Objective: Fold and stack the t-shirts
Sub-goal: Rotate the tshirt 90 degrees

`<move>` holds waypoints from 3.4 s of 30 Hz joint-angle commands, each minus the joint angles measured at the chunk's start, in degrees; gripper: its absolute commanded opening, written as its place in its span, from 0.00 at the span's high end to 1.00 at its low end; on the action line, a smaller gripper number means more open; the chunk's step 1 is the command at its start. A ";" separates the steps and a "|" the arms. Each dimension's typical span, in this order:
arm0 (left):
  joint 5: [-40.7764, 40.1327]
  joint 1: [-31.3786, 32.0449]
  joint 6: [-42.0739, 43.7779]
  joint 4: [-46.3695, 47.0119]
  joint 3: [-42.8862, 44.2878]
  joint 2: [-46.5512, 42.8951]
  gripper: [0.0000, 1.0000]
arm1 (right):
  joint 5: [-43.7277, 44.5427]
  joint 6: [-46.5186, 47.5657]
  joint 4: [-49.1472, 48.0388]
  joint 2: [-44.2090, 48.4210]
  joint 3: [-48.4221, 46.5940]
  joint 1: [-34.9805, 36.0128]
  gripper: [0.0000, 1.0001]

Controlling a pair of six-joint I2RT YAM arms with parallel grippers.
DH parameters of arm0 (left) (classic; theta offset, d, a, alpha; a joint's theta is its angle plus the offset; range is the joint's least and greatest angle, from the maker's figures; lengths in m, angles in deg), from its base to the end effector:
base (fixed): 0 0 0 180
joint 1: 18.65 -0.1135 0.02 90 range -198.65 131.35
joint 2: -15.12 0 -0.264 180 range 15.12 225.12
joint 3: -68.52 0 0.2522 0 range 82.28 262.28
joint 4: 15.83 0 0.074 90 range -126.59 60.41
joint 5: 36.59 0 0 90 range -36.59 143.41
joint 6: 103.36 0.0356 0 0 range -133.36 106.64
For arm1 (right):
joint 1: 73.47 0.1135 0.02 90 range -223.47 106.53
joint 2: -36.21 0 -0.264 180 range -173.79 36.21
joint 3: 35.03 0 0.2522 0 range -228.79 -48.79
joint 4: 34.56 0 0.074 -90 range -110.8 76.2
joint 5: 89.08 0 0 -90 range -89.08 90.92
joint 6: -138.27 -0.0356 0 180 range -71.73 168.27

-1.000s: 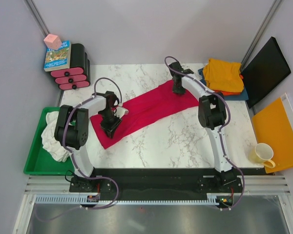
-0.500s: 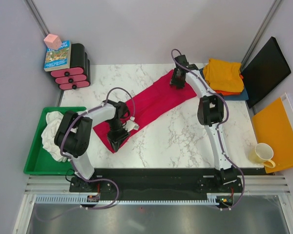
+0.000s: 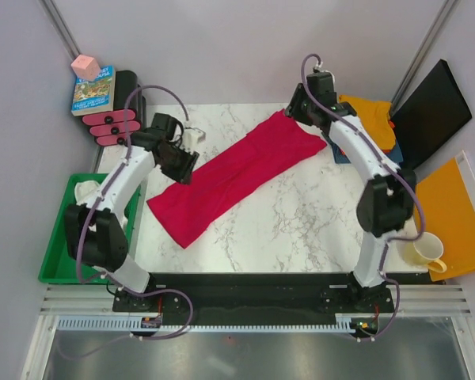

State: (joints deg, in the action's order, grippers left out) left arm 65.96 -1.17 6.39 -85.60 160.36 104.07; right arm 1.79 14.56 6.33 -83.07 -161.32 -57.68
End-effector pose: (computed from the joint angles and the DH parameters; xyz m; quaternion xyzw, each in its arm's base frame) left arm 0.2931 -0.1004 0.2902 0.3316 0.9159 -0.1031 0.2013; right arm 0.4721 0.1329 0.3135 0.1410 0.8711 0.1908 0.4300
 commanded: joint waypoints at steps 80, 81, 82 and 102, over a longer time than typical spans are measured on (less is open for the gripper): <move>-1.49 8.37 -0.49 -7.74 11.57 11.41 0.68 | 1.68 4.53 7.24 6.86 14.23 8.88 0.75; -0.96 8.37 -1.63 -6.76 11.30 12.03 0.68 | 2.56 4.27 5.75 7.57 16.53 10.21 0.84; 0.52 8.37 -2.16 -5.96 10.87 13.00 0.69 | 3.87 3.84 4.60 8.18 18.73 11.44 0.88; 13.02 8.37 -6.65 2.48 6.30 21.36 0.75 | 9.85 -1.10 -3.85 8.02 41.08 17.61 0.97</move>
State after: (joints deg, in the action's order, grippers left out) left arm 76.11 7.20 1.21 -84.27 168.78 124.55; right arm 8.19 13.34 3.47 -73.50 -120.86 -40.13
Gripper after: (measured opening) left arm 0.255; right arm 0.009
